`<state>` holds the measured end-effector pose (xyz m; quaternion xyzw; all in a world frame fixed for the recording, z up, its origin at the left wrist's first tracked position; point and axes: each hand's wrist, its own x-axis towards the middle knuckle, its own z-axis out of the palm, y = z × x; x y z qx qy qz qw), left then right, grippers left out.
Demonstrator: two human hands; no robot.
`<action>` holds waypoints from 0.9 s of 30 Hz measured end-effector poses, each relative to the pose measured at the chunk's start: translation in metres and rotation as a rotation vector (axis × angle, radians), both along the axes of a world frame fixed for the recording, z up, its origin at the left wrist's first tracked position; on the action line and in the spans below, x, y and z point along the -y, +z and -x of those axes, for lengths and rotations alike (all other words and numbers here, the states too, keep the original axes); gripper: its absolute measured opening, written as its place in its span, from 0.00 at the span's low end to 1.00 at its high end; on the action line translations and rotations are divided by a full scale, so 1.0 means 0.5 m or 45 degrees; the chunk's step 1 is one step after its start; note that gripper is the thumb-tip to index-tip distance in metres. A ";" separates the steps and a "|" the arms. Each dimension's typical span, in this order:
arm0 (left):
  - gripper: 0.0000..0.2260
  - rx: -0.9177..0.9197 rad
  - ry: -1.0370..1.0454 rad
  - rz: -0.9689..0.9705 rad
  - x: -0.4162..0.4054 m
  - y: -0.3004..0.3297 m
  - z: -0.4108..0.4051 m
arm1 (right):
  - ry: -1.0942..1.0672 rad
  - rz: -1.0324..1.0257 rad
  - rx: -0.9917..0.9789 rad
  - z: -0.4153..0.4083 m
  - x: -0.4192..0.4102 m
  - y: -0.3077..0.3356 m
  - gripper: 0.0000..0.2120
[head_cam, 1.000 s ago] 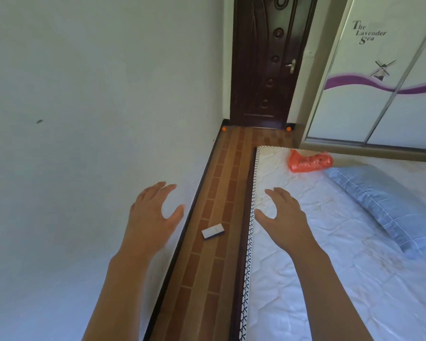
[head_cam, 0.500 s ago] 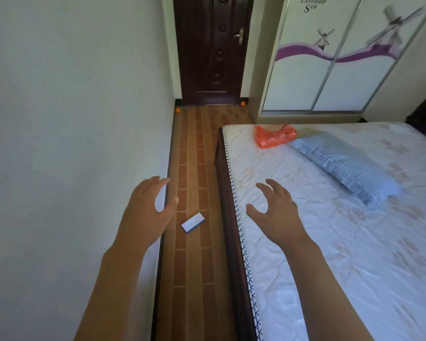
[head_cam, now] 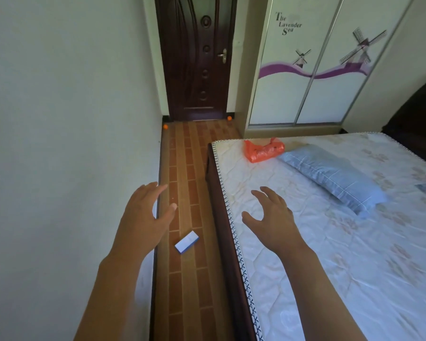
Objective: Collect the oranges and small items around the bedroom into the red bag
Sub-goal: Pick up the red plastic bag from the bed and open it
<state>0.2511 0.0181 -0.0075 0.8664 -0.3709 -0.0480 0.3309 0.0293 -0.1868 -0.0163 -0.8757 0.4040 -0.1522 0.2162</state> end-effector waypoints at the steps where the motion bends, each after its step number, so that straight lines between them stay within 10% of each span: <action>1: 0.33 0.000 -0.001 -0.008 0.009 -0.003 -0.007 | -0.001 -0.002 -0.010 -0.005 0.010 -0.004 0.30; 27: 0.25 0.149 0.247 -0.032 0.333 0.063 -0.294 | 0.218 -0.164 0.111 -0.391 0.421 -0.008 0.32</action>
